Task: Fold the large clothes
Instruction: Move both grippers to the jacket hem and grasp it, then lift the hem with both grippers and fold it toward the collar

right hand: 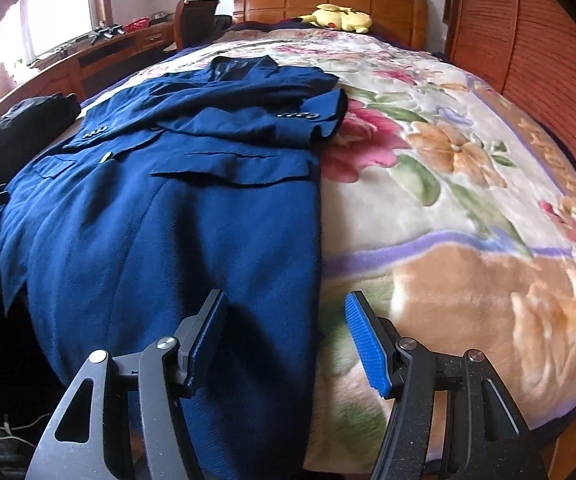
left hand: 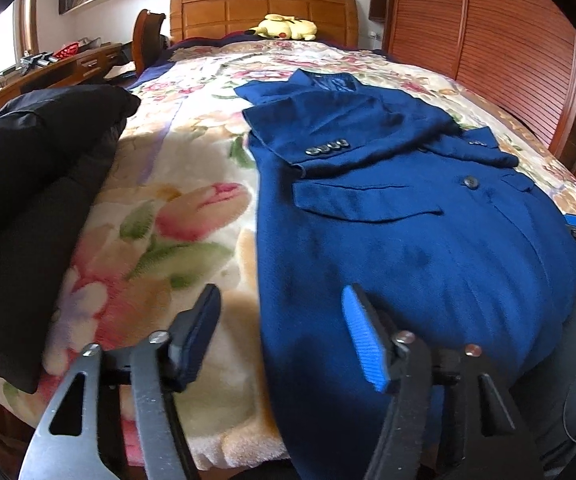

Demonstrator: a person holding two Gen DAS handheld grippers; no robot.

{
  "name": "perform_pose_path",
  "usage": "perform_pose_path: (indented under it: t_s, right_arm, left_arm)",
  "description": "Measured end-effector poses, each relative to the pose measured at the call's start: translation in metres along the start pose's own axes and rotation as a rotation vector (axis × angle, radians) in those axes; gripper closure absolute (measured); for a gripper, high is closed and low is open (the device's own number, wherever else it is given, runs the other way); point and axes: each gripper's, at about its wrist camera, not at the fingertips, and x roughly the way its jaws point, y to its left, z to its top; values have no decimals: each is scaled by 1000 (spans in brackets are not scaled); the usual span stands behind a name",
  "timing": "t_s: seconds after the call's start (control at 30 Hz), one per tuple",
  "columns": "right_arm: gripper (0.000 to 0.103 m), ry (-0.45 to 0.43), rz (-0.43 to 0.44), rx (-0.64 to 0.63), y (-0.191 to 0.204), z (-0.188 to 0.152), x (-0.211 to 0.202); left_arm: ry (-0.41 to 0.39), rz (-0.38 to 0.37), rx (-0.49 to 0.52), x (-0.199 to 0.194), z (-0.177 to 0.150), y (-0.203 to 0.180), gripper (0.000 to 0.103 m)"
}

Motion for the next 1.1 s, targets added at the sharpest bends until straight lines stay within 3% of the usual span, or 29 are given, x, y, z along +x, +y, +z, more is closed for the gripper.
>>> perform_pose_path:
  t_s: [0.07, 0.23, 0.3, 0.33, 0.4, 0.43, 0.53, 1.1]
  right_arm:
    - [44, 5, 26, -4, 2, -2, 0]
    - [63, 10, 60, -14, 4, -4, 3]
    - [74, 5, 79, -23, 6, -4, 4]
    - [87, -2, 84, -29, 7, -4, 4]
    - [96, -19, 85, -28, 7, -3, 2]
    - [97, -29, 81, -24, 7, -3, 0]
    - [98, -74, 78, -11, 6, -3, -8]
    - [99, -255, 80, -23, 16, 8, -78]
  left_arm:
    - [3, -6, 8, -1, -1, -3, 49]
    - [11, -11, 19, -2, -4, -7, 52]
    - [14, -24, 20, -2, -4, -8, 60]
    - [17, -33, 22, -2, -3, -10, 67]
    - [23, -32, 36, -3, -2, -14, 79]
    - [24, -17, 52, -5, -1, -18, 91]
    - [6, -12, 56, -14, 3, -22, 98]
    - [-219, -34, 76, -90, 33, -44, 101]
